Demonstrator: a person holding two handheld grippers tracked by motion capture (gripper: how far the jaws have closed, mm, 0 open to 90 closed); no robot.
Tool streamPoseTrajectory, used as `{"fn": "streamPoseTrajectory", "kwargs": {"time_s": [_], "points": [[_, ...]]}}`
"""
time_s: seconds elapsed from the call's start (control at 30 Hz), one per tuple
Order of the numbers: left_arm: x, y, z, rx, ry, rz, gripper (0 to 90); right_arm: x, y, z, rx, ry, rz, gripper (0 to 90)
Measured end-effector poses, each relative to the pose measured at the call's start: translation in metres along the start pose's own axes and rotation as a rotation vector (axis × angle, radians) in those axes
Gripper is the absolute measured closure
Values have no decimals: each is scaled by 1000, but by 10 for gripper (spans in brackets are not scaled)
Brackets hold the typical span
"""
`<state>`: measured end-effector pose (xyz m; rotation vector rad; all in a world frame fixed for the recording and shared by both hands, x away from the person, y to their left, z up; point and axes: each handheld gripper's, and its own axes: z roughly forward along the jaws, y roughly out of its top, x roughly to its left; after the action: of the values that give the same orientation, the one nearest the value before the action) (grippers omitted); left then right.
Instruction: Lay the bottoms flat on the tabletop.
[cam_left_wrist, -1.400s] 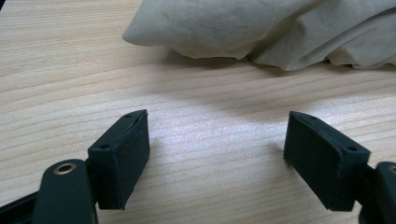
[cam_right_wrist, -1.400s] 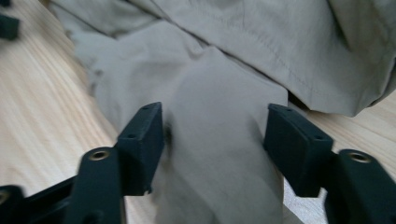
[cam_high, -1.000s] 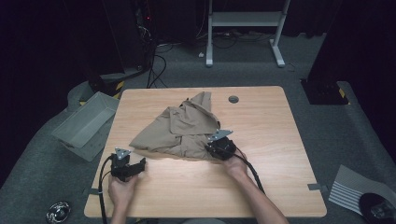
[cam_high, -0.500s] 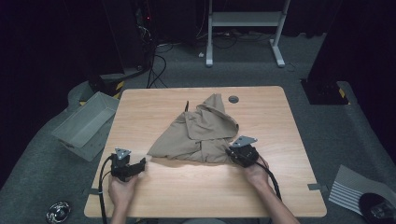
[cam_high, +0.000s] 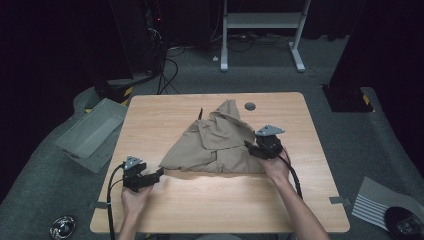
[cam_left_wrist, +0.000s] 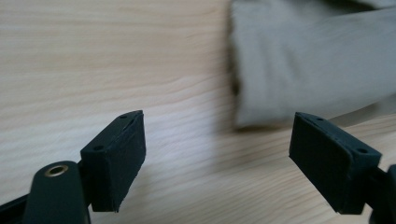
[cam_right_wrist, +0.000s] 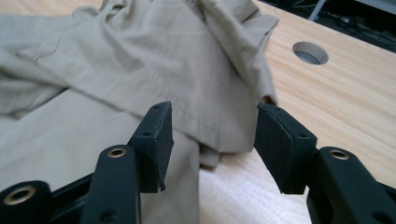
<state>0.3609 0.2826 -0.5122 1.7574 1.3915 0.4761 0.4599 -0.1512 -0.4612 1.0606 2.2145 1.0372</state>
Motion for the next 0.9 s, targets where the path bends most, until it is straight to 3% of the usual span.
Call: {"fn": "streamPoseTrajectory", "kwargs": {"time_s": [0.1, 0.2, 0.3, 0.37, 0.47, 0.53, 0.67, 0.9], "points": [[-10, 12, 4, 5, -22, 43, 186, -3, 2, 7, 17, -35, 15, 441], [-20, 22, 14, 14, -43, 71, 190, -11, -1, 19, 68, -61, 43, 430], [-32, 28, 25, 33, -58, 110, 197, -19, -1, 28, 83, -70, 81, 444], [-45, 32, 29, 28, -81, 142, 209, -22, 1, 32, 84, -71, 93, 474], [-60, 37, 36, 38, -106, 180, 212, -23, 2, 36, 68, -67, 91, 589], [-67, 38, 43, 47, -101, 205, 215, -23, 0, 39, 80, -66, 85, 681], [-68, 32, 62, 112, -74, 209, 240, -23, -2, 39, 87, -53, 60, 849], [-76, 27, 69, 117, -18, 264, 252, -13, 2, 21, 34, 9, 4, 890]]}}
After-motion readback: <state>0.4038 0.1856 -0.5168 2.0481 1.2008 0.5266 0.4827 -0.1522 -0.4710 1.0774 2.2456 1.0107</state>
